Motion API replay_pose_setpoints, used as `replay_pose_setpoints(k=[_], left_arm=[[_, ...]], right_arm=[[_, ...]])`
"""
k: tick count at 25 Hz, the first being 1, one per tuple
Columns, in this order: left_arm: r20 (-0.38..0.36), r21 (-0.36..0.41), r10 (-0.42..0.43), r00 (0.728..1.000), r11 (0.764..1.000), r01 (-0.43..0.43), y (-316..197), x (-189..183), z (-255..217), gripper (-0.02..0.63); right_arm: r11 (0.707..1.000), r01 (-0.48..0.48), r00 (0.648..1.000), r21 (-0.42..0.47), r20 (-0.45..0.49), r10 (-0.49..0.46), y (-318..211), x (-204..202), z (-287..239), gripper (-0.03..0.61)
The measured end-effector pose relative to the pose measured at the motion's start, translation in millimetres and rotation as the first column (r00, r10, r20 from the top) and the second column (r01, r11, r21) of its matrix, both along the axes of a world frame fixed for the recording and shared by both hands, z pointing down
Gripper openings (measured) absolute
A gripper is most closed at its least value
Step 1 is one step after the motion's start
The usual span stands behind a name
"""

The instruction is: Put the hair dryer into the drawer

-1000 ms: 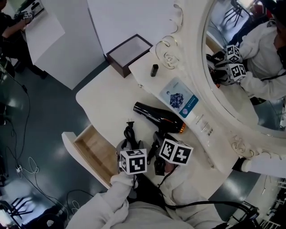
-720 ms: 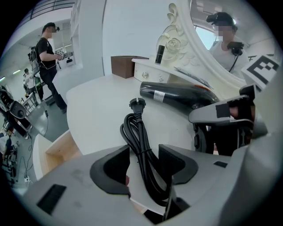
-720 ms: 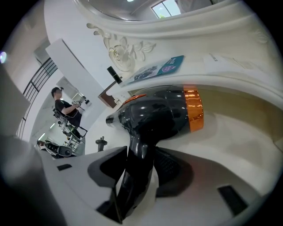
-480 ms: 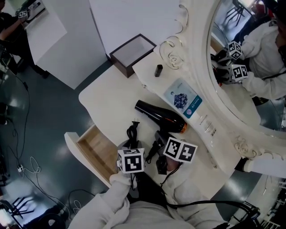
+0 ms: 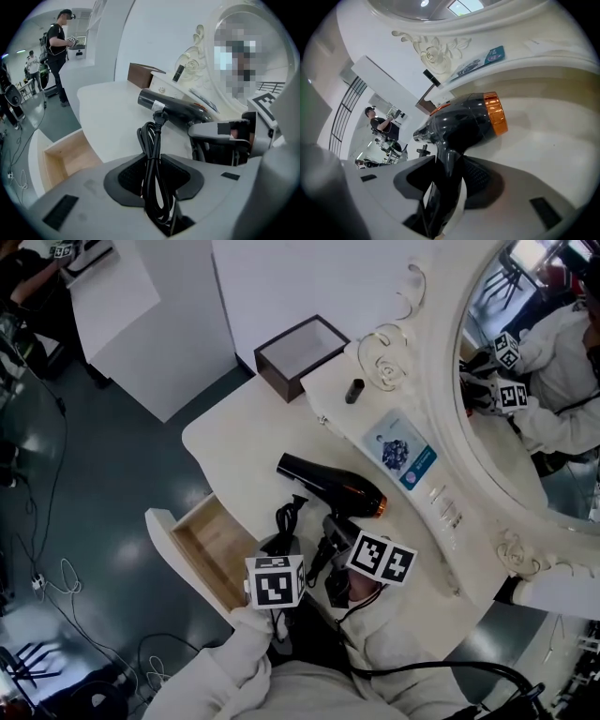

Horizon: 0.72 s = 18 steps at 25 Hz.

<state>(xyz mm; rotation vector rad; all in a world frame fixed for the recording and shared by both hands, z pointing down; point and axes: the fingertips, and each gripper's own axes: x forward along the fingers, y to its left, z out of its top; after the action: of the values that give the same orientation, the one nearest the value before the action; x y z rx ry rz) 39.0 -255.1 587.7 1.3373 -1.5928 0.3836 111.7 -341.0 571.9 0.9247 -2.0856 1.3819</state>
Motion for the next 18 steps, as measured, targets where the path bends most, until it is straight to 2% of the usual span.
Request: replay_pose_setpoints(k=[7, 18], left_arm=[[0.015, 0.047, -0.036, 0.999, 0.998, 0.035, 21.0, -25.5, -14.5, 0.1], [0.022, 0.07, -0.128, 0.992, 0.99, 0.126, 82.3, -68.9, -28.8, 0.1]], right_arm=[[1.0, 0.003, 0.999, 0.021, 0.044, -0.004, 18.4, -22.4, -11.3, 0.232], [0.996, 0.085, 0.991, 0.032, 0.097, -0.088, 73.4, -75.6, -22.8, 0.232]])
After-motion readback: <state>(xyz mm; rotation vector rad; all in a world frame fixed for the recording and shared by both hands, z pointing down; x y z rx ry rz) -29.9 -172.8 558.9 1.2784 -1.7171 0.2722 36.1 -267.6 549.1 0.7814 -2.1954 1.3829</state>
